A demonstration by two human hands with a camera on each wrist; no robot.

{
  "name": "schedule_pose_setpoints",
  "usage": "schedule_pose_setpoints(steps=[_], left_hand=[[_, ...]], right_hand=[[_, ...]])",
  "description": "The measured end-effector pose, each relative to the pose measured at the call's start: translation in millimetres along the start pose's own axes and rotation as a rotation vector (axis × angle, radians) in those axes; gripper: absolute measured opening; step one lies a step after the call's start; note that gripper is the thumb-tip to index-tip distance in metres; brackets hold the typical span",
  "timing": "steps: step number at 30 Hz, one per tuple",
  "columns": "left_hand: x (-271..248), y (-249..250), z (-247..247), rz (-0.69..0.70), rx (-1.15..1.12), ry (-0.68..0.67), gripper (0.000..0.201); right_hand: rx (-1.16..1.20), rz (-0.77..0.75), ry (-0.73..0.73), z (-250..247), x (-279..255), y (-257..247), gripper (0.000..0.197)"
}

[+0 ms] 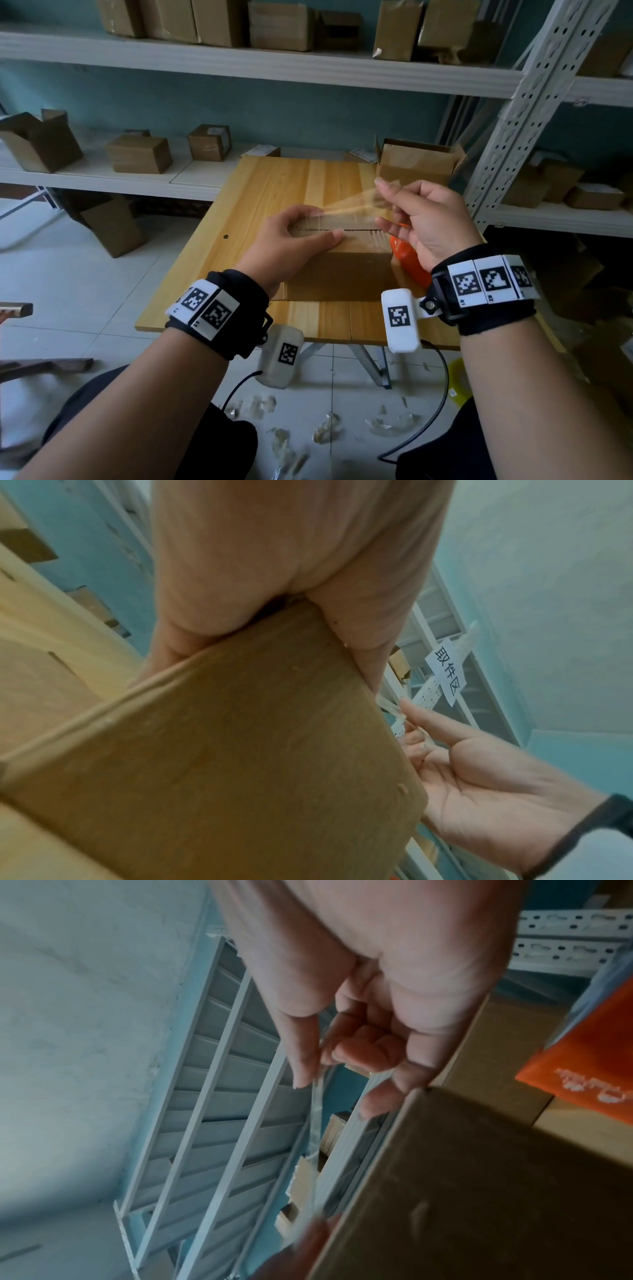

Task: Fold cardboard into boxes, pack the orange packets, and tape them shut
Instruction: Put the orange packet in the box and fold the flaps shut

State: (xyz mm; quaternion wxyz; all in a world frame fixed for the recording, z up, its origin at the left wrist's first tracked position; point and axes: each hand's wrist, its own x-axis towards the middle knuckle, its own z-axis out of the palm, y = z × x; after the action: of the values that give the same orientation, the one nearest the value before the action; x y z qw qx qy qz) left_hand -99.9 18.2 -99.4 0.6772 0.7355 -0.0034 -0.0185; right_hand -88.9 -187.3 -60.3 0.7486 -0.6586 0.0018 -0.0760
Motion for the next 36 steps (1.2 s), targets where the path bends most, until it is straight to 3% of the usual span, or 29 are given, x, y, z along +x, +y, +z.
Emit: schedule_pose_setpoints(steps=[5,13,18,23,31,36], left_hand=[[3,-2,0,-0.013,-0.003,0.008,0.051],[5,-4,-2,-0.002,0.031,0.012,0.057],[5,-6,-2,0.024,0.030,0.021,0.065],[5,-9,0,0.054,0.053,0.040,0.088],[4,-7,-2,-0.036,-0.026,0.005,0.065],[5,-6,-4,-0.099,-0.080,-0.014,0.071]], right_hand=[[-0.233,-0.041,0.114,-4,1,4,0.044],[-0.584,-0.260,0.154,-3,-4,-9,0.033],[-0.543,-0.270,0.155,9,-12,-23,0.033],[-0.375,-0.267,0.114,31,-19,-36,0.034],[-0.531,-0.302,0.195,22,-11,-35,0.036],[-0.635,-0.215,0.178,5,-9,-31,0.037]])
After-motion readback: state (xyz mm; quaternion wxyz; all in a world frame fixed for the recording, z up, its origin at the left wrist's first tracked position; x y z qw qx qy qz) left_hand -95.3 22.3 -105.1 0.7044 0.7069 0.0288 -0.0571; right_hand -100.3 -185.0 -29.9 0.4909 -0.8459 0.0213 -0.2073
